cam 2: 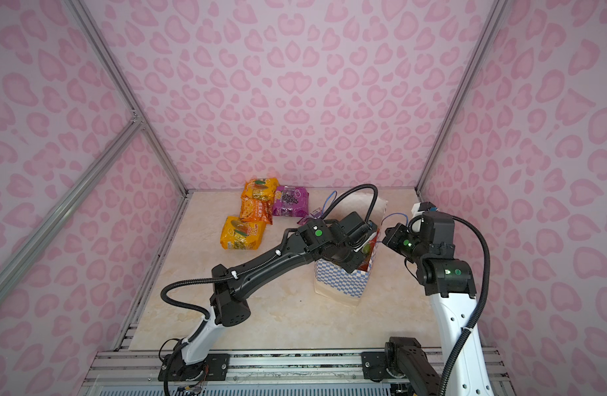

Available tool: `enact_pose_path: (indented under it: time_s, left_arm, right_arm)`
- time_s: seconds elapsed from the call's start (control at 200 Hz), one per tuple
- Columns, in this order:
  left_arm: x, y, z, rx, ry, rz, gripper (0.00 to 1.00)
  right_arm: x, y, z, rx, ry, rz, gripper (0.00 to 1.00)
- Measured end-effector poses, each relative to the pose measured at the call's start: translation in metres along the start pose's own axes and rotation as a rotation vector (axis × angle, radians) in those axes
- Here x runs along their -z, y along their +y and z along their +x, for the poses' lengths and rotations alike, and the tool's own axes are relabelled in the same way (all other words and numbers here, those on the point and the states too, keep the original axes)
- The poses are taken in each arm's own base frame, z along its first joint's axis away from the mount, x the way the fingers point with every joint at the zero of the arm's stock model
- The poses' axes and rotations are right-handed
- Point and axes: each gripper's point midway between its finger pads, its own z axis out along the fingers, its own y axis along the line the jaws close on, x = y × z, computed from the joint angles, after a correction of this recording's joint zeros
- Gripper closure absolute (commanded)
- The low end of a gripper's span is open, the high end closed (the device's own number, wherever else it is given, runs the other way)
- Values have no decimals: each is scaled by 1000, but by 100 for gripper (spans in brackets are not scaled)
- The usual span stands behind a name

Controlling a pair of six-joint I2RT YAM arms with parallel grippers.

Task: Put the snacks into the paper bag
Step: 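Lower the red pack into the paper bag and open the left gripper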

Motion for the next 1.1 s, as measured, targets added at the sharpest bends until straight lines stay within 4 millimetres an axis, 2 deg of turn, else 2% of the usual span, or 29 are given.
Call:
enact_pose_path:
  time_s: [0.17,0.255,0.33,0.385,0.86,0.96,1.1]
  left_arm:
    - [-11,4,4,24,23,10,83]
    - [-12,7,4,45,26,13,82]
    - [-11,8,4,51,26,12,88]
    - [-9,7,3,56,22,13,96]
    - [56,22,-3,92,-53,-102,97]
    - [53,26,0,85,-41,-140,97]
    - [33,38,10,82,9,-211,94]
  right_arm:
    - [0,0,0,1,-1,-3,100]
    - [0,0,1,1,0,-2,100]
    - [-1,-1,1,0,3,0,100]
    - [-1,-1,1,0,3,0,100]
    - [-5,-1,1,-6,11,1,100]
    - [-5,-1,1,-6,11,1,100]
    - [-4,0,0,-5,7,-1,100]
